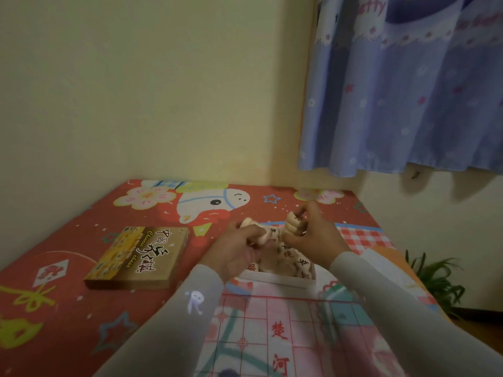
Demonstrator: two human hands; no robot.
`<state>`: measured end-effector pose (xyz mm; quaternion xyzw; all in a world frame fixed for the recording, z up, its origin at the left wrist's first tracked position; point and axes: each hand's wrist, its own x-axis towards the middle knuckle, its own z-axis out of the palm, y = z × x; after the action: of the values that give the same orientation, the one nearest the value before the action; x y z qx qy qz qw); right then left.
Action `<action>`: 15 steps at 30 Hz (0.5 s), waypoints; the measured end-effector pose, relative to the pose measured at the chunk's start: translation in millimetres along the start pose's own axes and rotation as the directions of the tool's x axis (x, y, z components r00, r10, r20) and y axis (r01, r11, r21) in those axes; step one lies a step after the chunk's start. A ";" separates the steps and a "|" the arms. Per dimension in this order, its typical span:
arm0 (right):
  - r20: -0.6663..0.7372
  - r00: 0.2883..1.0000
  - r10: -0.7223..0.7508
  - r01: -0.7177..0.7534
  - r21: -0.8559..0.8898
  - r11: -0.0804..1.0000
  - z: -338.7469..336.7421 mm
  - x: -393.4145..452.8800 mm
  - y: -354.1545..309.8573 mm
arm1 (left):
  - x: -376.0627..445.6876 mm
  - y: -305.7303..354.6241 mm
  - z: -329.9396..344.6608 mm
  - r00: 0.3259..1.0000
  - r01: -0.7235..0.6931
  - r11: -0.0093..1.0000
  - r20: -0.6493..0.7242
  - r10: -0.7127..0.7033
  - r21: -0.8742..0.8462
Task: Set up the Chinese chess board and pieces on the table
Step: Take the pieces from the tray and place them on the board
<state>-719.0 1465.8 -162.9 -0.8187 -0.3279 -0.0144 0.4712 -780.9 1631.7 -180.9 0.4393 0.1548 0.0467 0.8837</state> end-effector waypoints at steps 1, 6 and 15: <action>0.040 0.999 -0.024 0.023 0.021 1.000 0.2 -6.3 -9.0 | -0.4 -4.9 -6.9 0.999 0.043 0.991 0.020 -0.041 -0.128; 0.150 0.988 -0.047 0.050 -0.015 0.999 6.2 -34.8 -47.7 | -15.4 -26.2 -13.7 0.984 0.106 0.935 -0.103 -0.148 -0.338; 0.259 0.961 -0.102 0.163 -0.228 0.960 13.7 -77.4 -100.2 | -78.0 -24.0 -5.5 0.983 0.126 0.950 -0.090 -0.158 -0.287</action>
<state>-838.8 1470.2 -119.8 -0.8424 -0.4334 0.0143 0.3197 -857.8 1604.3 -184.9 0.2943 0.2270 0.0288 0.9279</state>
